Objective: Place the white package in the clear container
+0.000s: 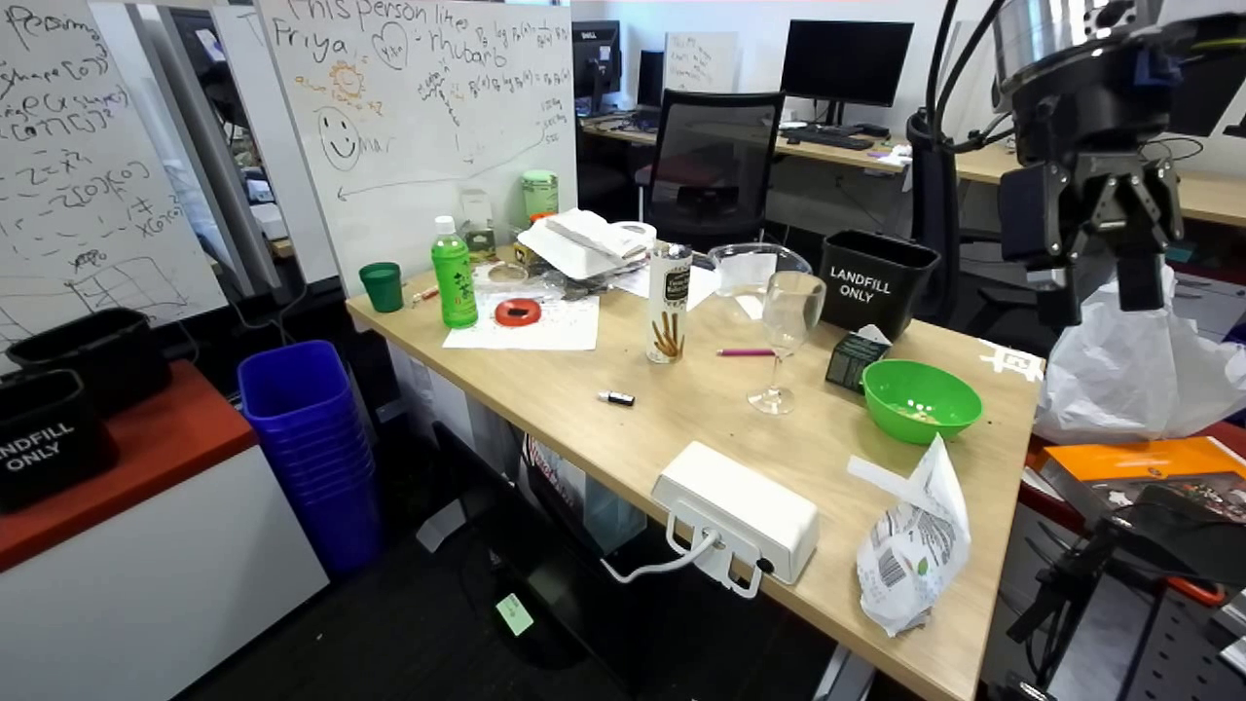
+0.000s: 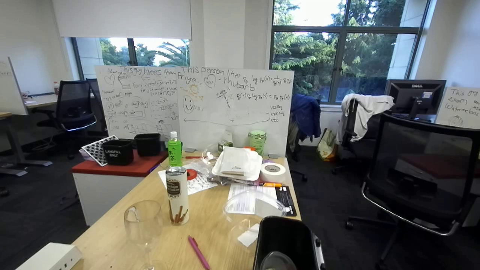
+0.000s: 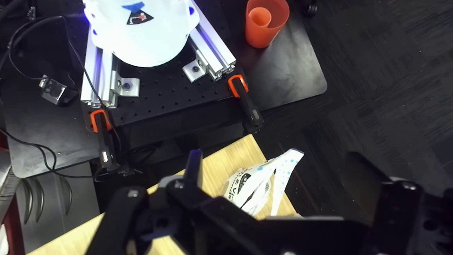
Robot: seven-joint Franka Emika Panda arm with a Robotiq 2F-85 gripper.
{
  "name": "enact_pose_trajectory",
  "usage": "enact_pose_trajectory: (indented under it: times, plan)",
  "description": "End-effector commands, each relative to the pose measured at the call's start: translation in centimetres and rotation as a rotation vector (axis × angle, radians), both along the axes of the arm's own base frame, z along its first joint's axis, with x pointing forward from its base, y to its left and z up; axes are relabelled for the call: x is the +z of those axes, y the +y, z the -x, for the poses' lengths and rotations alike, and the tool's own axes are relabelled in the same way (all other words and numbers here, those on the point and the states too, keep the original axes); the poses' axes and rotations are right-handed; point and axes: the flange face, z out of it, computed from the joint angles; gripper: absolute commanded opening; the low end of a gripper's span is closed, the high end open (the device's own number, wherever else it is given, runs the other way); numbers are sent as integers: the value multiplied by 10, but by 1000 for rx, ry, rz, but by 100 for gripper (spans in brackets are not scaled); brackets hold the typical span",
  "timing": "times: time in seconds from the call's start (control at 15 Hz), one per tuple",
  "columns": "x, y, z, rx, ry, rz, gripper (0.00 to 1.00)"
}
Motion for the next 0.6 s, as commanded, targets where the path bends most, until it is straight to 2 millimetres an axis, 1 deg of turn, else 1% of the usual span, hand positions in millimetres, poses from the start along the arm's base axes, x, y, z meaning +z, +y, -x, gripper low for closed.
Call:
enact_pose_trajectory:
  times: [0.0, 0.13, 0.27, 0.53]
  plan:
    - [0, 0, 0, 0, 0, 0, 100]
    - [-16, 3, -1, -89, 19, 22, 100]
    - [-37, 5, 0, -186, 45, 7, 100]
    - [-85, 0, -5, -378, 40, 17, 100]
